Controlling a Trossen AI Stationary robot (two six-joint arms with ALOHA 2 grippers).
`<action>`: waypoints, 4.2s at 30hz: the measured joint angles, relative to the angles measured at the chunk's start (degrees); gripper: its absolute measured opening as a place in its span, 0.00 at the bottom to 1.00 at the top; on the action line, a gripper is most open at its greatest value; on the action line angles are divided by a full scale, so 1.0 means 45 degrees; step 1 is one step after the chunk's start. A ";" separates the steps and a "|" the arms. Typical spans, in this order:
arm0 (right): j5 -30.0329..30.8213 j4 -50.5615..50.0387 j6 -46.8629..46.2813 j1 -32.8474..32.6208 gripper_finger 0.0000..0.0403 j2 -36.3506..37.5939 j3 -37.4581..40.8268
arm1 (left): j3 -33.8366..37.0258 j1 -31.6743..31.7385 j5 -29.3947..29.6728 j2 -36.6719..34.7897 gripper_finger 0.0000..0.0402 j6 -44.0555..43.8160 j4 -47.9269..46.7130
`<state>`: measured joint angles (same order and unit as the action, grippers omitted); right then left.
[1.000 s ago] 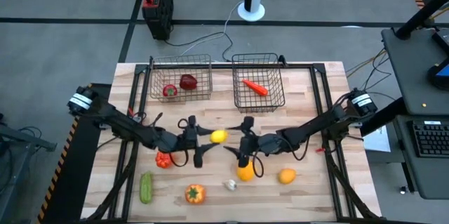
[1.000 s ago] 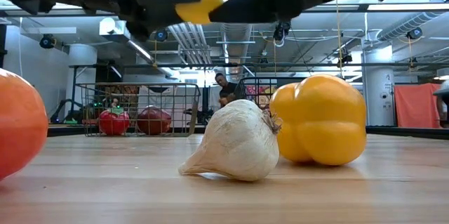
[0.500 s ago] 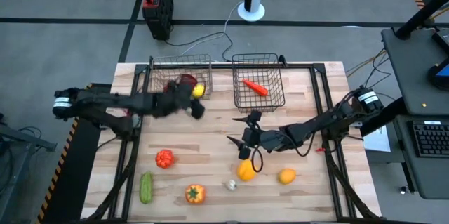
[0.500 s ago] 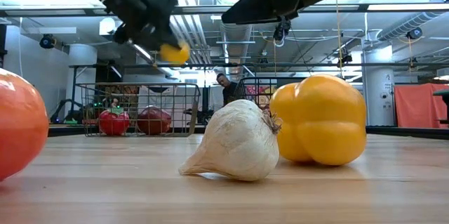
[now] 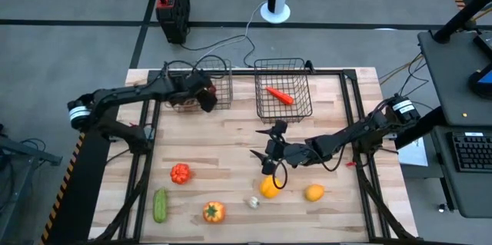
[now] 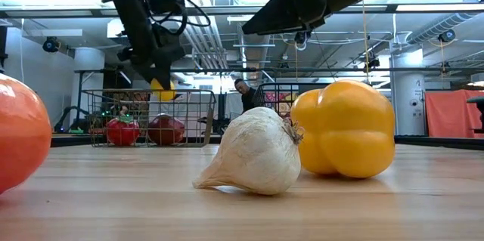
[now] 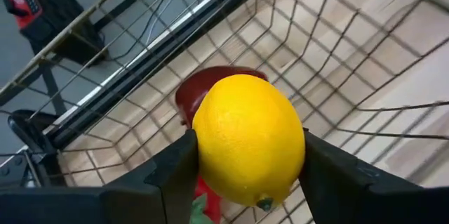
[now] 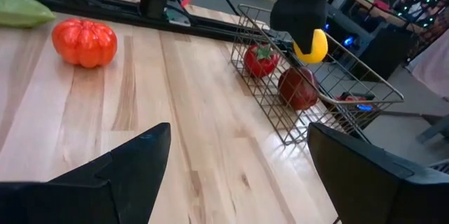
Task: Sort produce into baskets
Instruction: Put the lemon into the gold wire basket
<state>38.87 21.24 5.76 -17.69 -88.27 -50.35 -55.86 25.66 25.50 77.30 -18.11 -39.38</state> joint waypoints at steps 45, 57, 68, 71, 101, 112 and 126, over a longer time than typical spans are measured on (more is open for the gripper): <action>-0.6155 -1.4952 -0.6347 -0.2253 0.77 -0.0081 -0.5316 | 0.0029 -1.3065 0.1623 -0.0177 0.65 -0.0951 0.3406; -0.6889 -1.2747 -0.9159 -0.3591 0.38 -0.0103 -0.2606 | 0.0029 -1.2135 0.1451 0.1650 0.56 0.2343 0.6996; -0.6334 -0.9405 -0.8822 -0.3628 0.04 -0.0078 -0.0459 | -0.0620 -1.1411 0.1110 0.3673 0.11 0.2785 0.8170; -0.6246 -0.9409 -0.8583 -0.3628 0.03 -0.0059 -0.0497 | -0.1171 -1.1402 0.1107 0.3934 0.02 0.2808 0.8115; -0.8307 -1.6972 -1.0284 -0.5953 0.16 0.0661 -0.2960 | -0.3084 -1.1553 0.2680 0.4006 0.00 0.1763 0.4709; -0.6645 -1.6861 -1.0137 -0.5931 0.61 0.0651 -0.2662 | -0.3084 -1.1582 0.3546 0.3718 0.00 0.1391 0.4241; -0.6922 -1.5191 -1.0292 -0.5926 0.80 0.0608 -0.1263 | -0.3084 -1.1577 0.3546 0.3661 0.23 0.0896 0.3928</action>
<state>7.72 -47.12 -40.55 -44.36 -85.53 -56.03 -69.73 -26.44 41.45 93.78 -14.07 -21.71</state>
